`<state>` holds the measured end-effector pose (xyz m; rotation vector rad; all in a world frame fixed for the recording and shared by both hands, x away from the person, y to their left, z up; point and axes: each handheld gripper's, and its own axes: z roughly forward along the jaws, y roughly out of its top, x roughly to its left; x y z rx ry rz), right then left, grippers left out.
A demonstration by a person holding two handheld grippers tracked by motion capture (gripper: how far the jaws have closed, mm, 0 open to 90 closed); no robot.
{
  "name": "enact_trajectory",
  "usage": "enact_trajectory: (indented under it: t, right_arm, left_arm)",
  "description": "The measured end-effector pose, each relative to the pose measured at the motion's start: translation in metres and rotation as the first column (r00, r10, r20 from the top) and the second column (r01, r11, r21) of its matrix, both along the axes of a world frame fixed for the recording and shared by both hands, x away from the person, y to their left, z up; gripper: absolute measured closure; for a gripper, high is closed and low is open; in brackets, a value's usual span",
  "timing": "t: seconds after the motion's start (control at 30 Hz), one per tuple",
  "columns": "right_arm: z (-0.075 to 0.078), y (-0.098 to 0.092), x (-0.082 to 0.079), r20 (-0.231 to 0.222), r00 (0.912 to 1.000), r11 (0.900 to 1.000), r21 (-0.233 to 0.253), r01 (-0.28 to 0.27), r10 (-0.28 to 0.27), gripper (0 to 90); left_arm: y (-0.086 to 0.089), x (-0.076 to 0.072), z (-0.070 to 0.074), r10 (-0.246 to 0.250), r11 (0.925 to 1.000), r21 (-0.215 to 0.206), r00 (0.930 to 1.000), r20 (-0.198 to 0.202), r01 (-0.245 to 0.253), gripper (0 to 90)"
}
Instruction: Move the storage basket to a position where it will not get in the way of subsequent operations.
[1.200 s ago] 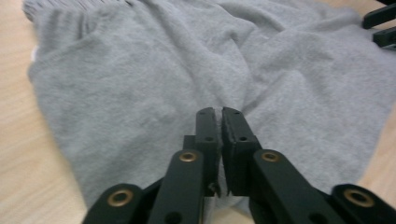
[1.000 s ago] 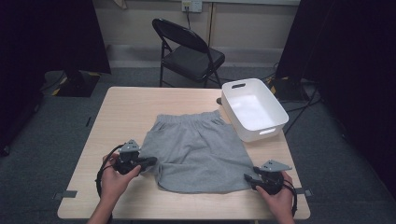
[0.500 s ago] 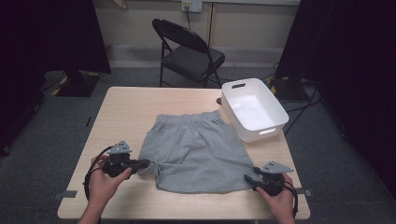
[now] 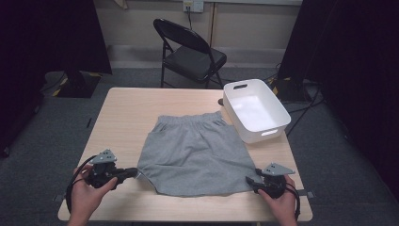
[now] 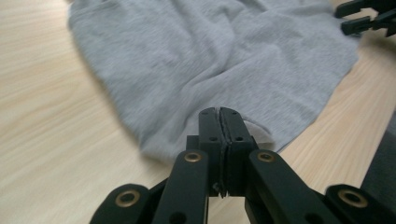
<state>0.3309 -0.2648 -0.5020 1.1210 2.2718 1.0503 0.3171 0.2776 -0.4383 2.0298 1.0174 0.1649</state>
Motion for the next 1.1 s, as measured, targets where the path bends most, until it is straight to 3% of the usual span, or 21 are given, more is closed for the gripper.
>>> enact_trajectory:
  t: [0.3, 0.7, 0.83, 0.9, 0.93, 0.97, 1.0, 1.03, 1.1]
  right_arm:
    - [0.000, 0.000, 0.000, -0.001, 1.0000, 1.000, 0.000, 0.000, 0.000, 45.3]
    - [0.000, 0.000, -0.001, -0.004, 1.0000, 1.000, 0.000, -0.001, 0.001, 44.5]
    - [0.000, -0.001, -0.002, -0.010, 0.9999, 1.000, 0.012, -0.002, 0.002, 41.8]
    - [0.002, -0.001, -0.003, -0.027, 0.9996, 1.000, 0.030, 0.005, -0.005, 38.0]
    - [0.004, -0.001, -0.004, -0.050, 0.9987, 0.999, 0.036, 0.015, -0.013, 35.5]
    - [0.006, -0.002, -0.004, -0.055, 0.9983, 0.999, 0.030, 0.020, -0.018, 34.0]
    - [0.008, -0.002, -0.003, -0.047, 0.9987, 0.999, 0.022, 0.023, -0.022, 33.3]
    - [0.010, -0.004, -0.003, -0.039, 0.9989, 0.999, 0.023, 0.029, -0.028, 32.1]
    - [0.014, -0.007, -0.001, -0.025, 0.9982, 0.998, 0.032, 0.055, -0.055, 30.7]
  left_arm:
    - [0.018, -0.013, -0.012, 0.020, 0.9997, 0.014, 0.9992, -0.036, -0.020, 88.6]
    - [0.027, -0.021, -0.025, 0.006, 0.9979, 0.065, 0.9961, -0.088, -0.001, 88.2]
    - [0.034, -0.023, -0.020, 0.028, 0.9979, 0.059, 0.9983, -0.052, -0.025, 85.5]
    - [0.036, -0.021, -0.017, 0.045, 0.9981, 0.043, 0.9987, -0.026, -0.044, 76.3]
    - [0.034, -0.019, -0.016, 0.060, 0.9973, 0.042, 0.9982, -0.001, -0.060, 73.8]
    - [0.032, -0.015, -0.016, 0.072, 0.9964, 0.044, 0.9970, 0.031, -0.073, 65.7]
    - [0.029, -0.011, -0.016, 0.077, 0.9955, 0.054, 0.9964, 0.036, -0.078, 58.9]
    - [0.025, -0.007, -0.017, 0.088, 0.9945, 0.054, 0.9953, 0.039, -0.090, 59.1]
    - [0.017, 0.005, -0.023, 0.099, 0.9924, 0.064, 0.9912, 0.088, -0.105, 45.7]
